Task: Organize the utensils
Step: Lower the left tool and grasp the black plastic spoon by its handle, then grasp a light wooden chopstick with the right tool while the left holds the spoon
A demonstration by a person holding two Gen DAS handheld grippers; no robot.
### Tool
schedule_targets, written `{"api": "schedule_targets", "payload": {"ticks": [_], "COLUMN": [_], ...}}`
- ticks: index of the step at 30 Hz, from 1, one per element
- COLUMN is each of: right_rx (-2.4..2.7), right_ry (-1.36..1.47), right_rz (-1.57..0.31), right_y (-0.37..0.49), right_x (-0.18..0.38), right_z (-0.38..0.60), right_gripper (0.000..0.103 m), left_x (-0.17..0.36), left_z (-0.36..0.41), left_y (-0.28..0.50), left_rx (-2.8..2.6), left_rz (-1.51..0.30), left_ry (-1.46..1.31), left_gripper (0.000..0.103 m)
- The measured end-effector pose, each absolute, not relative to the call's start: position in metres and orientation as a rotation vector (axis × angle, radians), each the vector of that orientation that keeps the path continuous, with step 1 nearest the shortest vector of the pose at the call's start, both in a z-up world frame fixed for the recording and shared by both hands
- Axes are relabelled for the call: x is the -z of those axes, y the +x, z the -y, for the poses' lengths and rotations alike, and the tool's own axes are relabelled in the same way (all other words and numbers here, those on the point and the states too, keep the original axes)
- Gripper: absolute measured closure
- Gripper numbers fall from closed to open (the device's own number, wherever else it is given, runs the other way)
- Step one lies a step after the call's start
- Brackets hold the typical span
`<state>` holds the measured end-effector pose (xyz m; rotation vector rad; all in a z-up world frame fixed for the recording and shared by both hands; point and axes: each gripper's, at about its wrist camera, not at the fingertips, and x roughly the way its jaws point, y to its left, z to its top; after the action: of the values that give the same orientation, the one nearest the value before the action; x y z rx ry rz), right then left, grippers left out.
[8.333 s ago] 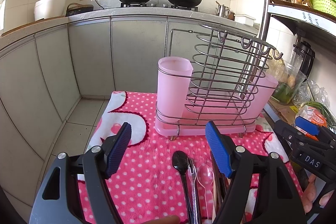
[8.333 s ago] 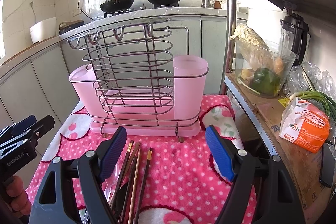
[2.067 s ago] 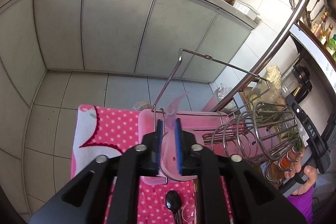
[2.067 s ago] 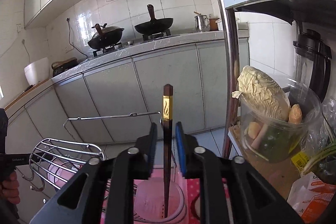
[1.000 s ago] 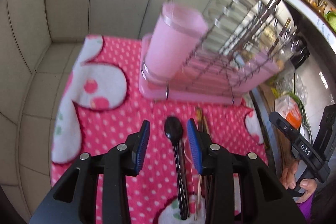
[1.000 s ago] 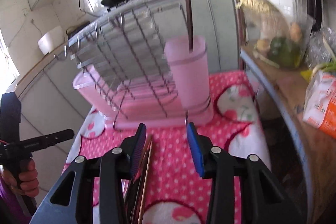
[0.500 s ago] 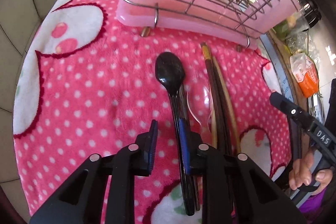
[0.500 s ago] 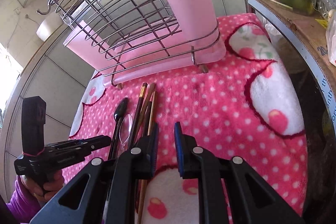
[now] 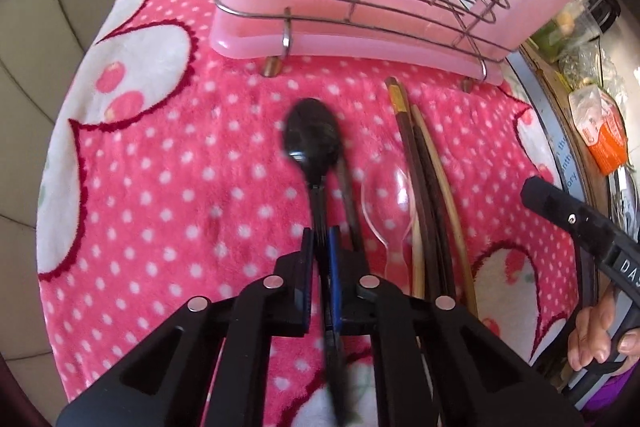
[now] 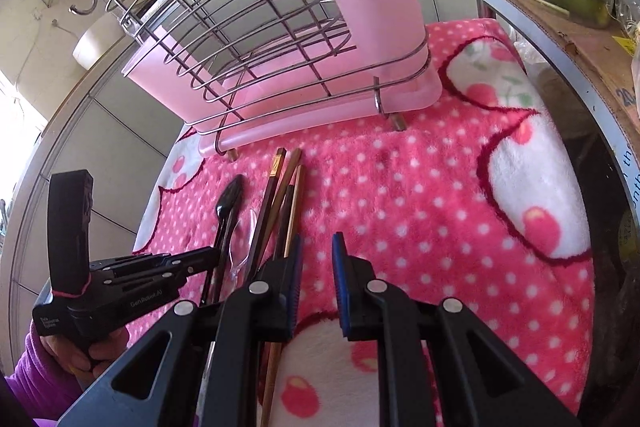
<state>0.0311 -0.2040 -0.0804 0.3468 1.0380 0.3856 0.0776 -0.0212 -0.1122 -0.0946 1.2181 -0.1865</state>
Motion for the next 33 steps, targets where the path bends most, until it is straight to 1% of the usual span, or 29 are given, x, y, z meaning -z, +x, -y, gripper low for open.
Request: {"api": "schedule_targets", "payload": {"ticks": [9, 19, 21, 24, 27, 28, 33], "right_rx": [-0.422, -0.398, -0.390, -0.364, -0.348, -0.339, -0.317], "right_ry": [0.345, 0.320, 0.295, 0.265, 0.235, 0.208, 0.225], "right_rz": [-1.100, -1.200, -1.193, -1.201, -1.210, -1.197, -1.180], "right_y": [0.046, 0.080, 0.079, 0.078, 0.071, 0.068, 0.061], "right_x": [0.091, 0.114, 0.114, 0.115, 0.119, 0.118, 0.111], "right_z": [0.185, 0.155, 0.151, 0.147, 0.136, 0.132, 0.136], "right_gripper": [0.089, 0.086, 0.086, 0.091, 0.091, 0.095, 0.096], "left_x": [0.103, 0.110, 0.110, 0.112, 0.112, 0.112, 0.111], "left_z": [-0.029, -0.043, -0.043, -0.042, -0.041, -0.041, -0.043], "left_y": [0.064, 0.064, 0.065, 0.070, 0.073, 0.074, 0.078], "left_rx": [0.091, 0.118, 0.124, 0.129, 0.126, 0.126, 0.138], "left_rz": [-1.207, -1.241, -1.244, -1.253, -1.264, -1.270, -1.297], "left_ry": [-0.149, -0.168, -0.164, -0.168, -0.174, -0.176, -0.190], "left_gripper": [0.097, 0.097, 0.097, 0.097, 0.096, 0.096, 0.096]}}
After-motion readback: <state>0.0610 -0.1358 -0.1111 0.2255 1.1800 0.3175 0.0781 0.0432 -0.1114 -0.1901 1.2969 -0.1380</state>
